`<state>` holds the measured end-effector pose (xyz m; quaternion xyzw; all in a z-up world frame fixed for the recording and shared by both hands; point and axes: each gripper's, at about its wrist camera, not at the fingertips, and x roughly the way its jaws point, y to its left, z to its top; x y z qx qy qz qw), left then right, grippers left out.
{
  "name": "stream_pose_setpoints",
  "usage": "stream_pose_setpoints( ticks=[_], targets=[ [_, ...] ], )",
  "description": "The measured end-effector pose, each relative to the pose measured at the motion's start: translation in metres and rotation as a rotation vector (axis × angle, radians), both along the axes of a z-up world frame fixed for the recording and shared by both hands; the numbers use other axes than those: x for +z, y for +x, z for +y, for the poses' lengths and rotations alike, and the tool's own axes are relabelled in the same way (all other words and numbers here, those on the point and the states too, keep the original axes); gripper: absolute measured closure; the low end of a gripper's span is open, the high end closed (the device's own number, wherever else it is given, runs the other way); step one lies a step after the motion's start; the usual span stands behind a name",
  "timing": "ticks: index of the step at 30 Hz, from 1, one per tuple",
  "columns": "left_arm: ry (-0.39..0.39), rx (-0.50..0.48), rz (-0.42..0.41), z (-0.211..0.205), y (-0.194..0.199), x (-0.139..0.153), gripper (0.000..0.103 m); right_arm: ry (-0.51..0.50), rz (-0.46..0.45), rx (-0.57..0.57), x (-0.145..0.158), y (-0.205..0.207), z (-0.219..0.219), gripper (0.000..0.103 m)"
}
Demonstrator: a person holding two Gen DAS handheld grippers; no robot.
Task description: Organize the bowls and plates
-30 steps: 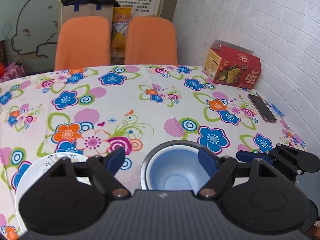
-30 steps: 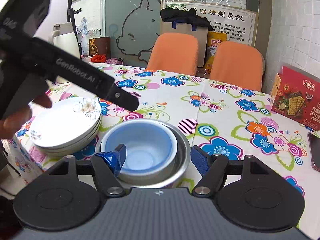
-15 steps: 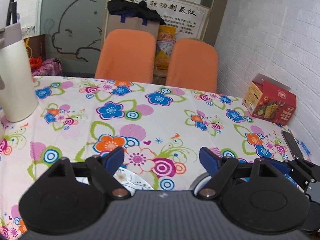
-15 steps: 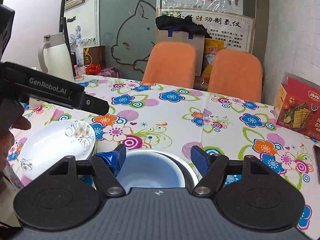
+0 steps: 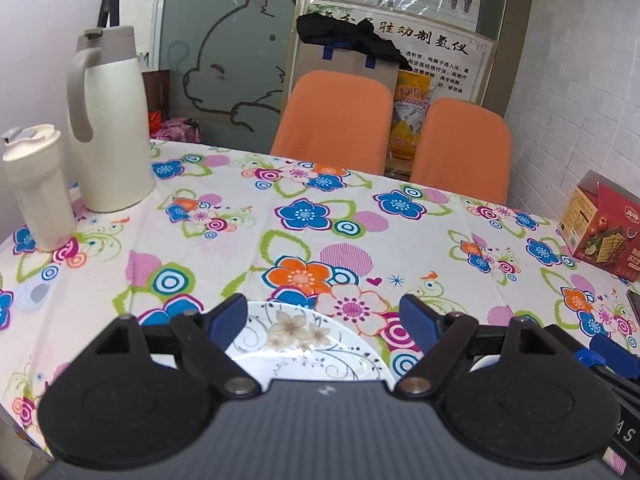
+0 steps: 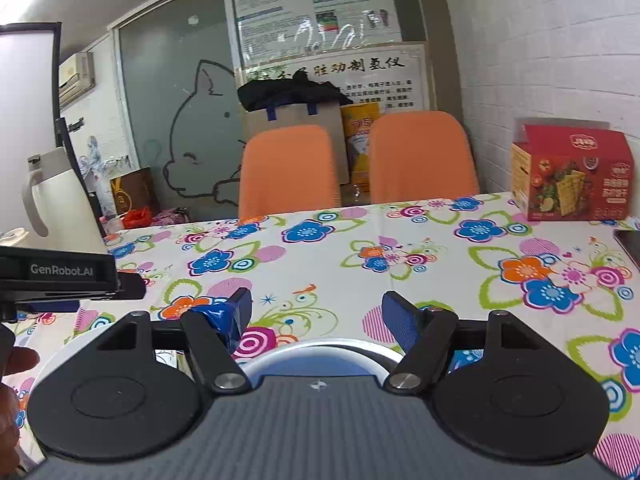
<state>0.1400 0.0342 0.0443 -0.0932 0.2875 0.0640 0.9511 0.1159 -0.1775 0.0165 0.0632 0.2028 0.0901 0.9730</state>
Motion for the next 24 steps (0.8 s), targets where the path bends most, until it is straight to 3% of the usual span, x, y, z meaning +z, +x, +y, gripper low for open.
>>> stream_pose_setpoints(
  ticks=[7,24],
  targets=[
    [0.069,-0.061,-0.006,-0.021,-0.032,-0.006,0.021,0.08,0.009,-0.024,0.005,-0.025,-0.008,0.045],
    [0.147,-0.145,-0.026,-0.049,-0.097,-0.021,0.021,-0.003,0.036,-0.085,0.0,-0.078,-0.01,0.044]
  ],
)
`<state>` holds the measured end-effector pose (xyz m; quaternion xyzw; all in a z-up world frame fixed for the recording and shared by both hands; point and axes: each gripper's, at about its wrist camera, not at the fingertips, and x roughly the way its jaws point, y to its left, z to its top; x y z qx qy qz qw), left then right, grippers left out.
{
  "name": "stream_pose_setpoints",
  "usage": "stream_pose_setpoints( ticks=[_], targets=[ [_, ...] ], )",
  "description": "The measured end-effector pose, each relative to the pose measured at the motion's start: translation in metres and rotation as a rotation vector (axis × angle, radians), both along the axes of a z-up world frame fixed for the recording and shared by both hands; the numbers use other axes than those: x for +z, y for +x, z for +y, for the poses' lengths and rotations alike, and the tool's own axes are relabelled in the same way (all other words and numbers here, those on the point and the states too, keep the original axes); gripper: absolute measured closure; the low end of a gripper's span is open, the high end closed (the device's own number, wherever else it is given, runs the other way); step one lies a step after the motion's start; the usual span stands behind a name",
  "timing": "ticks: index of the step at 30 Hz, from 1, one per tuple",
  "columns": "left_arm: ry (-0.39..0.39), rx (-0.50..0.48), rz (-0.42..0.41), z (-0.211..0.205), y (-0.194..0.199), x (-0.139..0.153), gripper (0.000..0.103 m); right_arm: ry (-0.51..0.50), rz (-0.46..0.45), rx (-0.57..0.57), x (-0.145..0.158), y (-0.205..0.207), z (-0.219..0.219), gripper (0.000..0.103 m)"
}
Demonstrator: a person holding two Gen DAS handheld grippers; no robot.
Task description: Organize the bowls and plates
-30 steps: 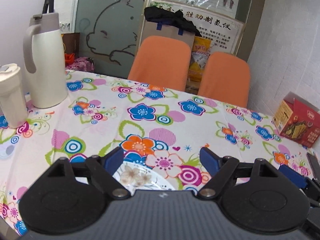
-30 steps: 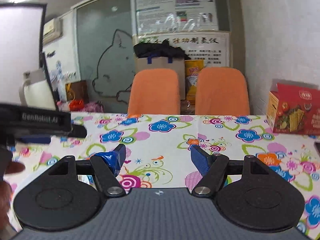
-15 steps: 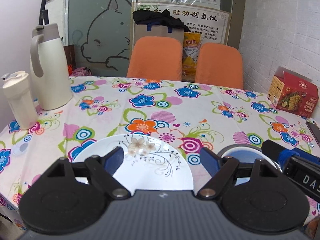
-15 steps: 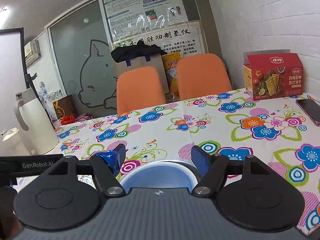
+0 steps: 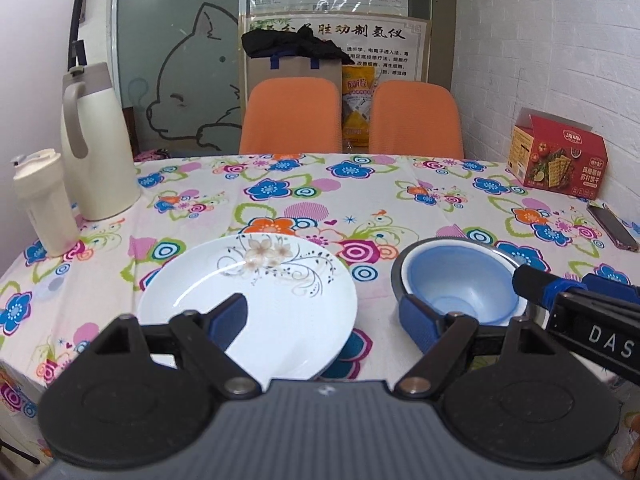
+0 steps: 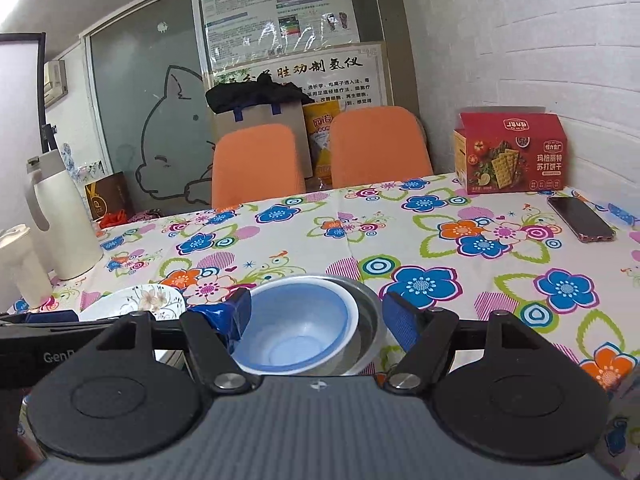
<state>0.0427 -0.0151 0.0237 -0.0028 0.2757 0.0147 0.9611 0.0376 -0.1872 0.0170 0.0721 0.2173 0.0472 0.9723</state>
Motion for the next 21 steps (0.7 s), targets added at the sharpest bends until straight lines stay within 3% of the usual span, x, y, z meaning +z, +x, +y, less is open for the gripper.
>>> stream_pose_setpoints(
  ticks=[9,14,21],
  targets=[
    [0.056,-0.008,-0.005,-0.008,-0.04,-0.013,0.021,-0.055,0.032,0.003,-0.013,-0.03,0.001,0.044],
    [0.106,0.014,-0.032,-0.011,-0.061,-0.012,0.021,-0.022,0.048,0.018,-0.017,-0.043,-0.004,0.044],
    [0.1,0.008,-0.036,-0.009,-0.085,-0.012,0.021,-0.026,0.05,0.034,-0.024,-0.067,-0.004,0.044]
  ],
)
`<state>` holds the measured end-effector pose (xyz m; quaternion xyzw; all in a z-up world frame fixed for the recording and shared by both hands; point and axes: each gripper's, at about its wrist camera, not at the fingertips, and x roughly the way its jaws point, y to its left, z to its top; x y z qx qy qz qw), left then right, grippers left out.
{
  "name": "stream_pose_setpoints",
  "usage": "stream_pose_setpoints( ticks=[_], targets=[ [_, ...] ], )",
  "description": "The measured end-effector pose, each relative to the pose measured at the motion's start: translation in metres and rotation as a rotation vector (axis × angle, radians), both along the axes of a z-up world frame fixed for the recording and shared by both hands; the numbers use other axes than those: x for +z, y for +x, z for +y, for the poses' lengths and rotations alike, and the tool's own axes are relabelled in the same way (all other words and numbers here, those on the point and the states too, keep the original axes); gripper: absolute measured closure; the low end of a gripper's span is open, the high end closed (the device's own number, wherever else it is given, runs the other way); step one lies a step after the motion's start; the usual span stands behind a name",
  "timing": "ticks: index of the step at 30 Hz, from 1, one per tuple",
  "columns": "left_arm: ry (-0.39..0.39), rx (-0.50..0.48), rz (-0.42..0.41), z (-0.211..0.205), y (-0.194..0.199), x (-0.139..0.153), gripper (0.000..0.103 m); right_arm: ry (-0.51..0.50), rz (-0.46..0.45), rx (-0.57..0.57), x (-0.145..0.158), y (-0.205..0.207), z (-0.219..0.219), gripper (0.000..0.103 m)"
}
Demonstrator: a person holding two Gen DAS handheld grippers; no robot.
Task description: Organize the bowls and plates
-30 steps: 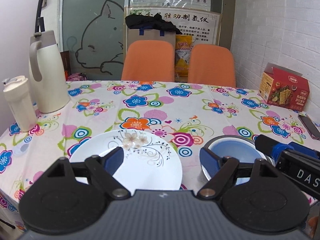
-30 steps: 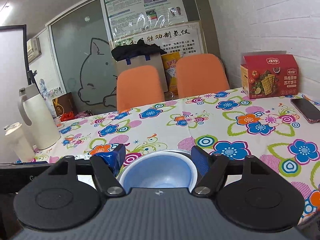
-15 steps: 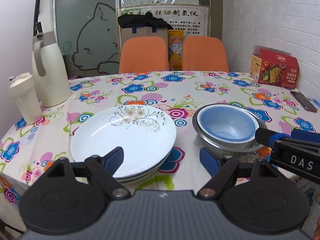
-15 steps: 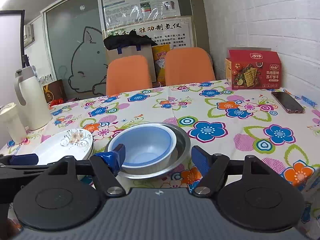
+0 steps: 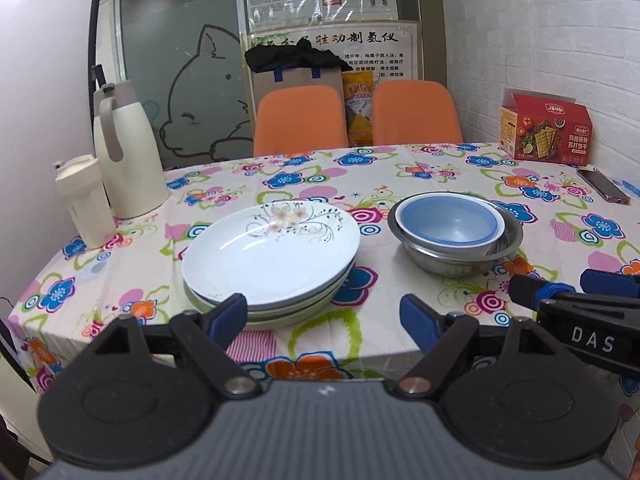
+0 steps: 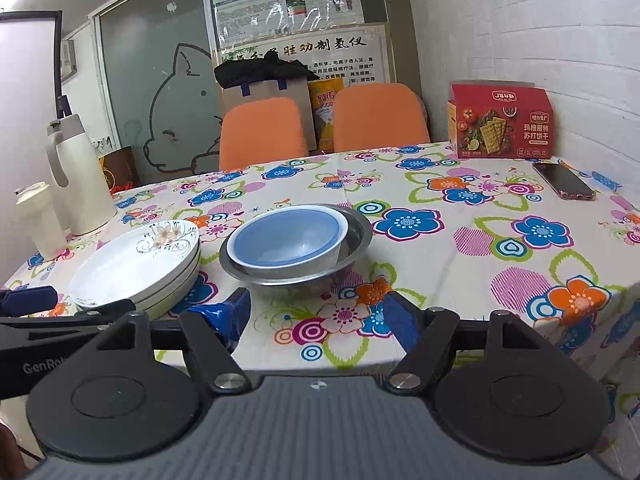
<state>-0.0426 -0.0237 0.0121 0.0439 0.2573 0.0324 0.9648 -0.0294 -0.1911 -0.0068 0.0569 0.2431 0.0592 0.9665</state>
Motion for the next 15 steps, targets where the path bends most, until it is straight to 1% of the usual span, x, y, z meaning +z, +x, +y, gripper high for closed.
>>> stream_pose_setpoints(
  ticks=[7,12,15],
  targets=[
    [0.011,-0.023,0.013,-0.002,-0.014,-0.004,0.021,-0.017,0.028,0.036,-0.013,-0.012,0.007,0.043],
    [0.002,-0.033,0.014,0.0,-0.016,-0.004,0.021,0.002,0.03,0.047,-0.015,-0.015,0.007,0.043],
    [0.011,-0.027,0.004,0.0,-0.018,-0.003,0.021,0.001,0.034,0.053,-0.016,-0.015,0.009,0.043]
  ],
)
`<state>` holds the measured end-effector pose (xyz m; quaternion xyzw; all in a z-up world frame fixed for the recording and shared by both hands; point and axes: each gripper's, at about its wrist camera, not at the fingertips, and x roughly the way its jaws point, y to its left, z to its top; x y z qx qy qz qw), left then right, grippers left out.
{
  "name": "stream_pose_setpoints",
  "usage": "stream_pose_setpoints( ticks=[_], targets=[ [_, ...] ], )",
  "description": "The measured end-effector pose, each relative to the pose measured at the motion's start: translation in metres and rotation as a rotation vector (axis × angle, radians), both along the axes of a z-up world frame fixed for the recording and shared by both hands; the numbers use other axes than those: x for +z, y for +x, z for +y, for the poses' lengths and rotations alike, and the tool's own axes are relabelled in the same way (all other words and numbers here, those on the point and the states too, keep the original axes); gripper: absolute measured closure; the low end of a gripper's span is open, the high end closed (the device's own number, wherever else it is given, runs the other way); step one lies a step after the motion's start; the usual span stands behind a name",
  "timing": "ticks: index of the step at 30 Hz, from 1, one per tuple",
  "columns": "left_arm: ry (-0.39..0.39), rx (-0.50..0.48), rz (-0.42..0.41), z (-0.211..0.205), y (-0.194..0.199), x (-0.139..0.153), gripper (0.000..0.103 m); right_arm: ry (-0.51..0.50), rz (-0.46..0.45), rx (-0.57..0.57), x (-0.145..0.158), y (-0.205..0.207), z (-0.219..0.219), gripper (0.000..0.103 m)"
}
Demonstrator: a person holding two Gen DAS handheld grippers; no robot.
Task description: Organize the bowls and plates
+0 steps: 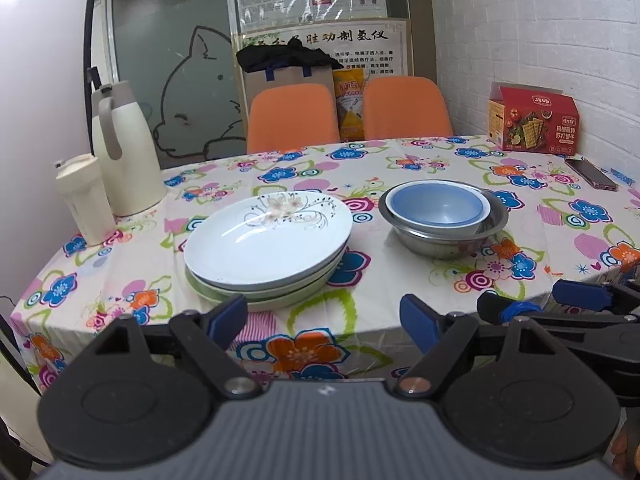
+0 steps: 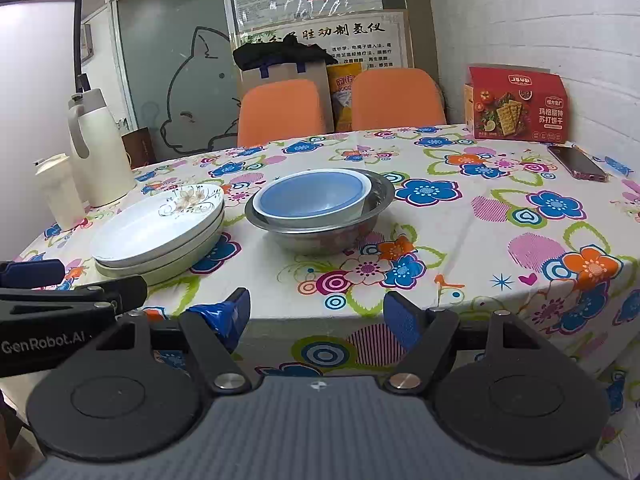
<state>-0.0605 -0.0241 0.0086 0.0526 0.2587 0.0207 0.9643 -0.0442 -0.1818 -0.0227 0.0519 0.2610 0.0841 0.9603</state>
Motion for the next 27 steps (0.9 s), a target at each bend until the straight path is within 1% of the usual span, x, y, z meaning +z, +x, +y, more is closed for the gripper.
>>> stream_pose_setpoints(
  ticks=[4,9,13,17,20,24,27],
  targets=[
    [-0.011,-0.001,-0.005,0.001,-0.001,0.001,0.021,-0.006,0.005,0.003,-0.002,0.0,0.003,0.043],
    [-0.001,0.008,-0.008,0.001,0.0,0.001,0.021,-0.005,-0.004,0.004,0.0,-0.002,0.003,0.043],
    [-0.014,-0.013,0.016,0.0,0.014,0.005,0.021,0.008,-0.022,-0.006,0.004,-0.002,-0.002,0.043],
    [-0.02,-0.064,0.033,-0.002,0.045,0.019,0.021,0.013,-0.034,-0.028,0.013,0.007,-0.017,0.043],
    [-0.003,-0.079,0.039,-0.007,0.077,0.03,0.021,-0.009,-0.043,-0.049,0.023,0.024,-0.029,0.043],
    [0.044,-0.104,0.072,-0.019,0.124,0.034,0.021,-0.031,0.003,-0.072,0.032,0.071,-0.042,0.043],
    [0.084,-0.116,0.096,-0.03,0.152,0.03,0.021,-0.017,0.061,-0.061,0.027,0.108,-0.049,0.042]
  ],
)
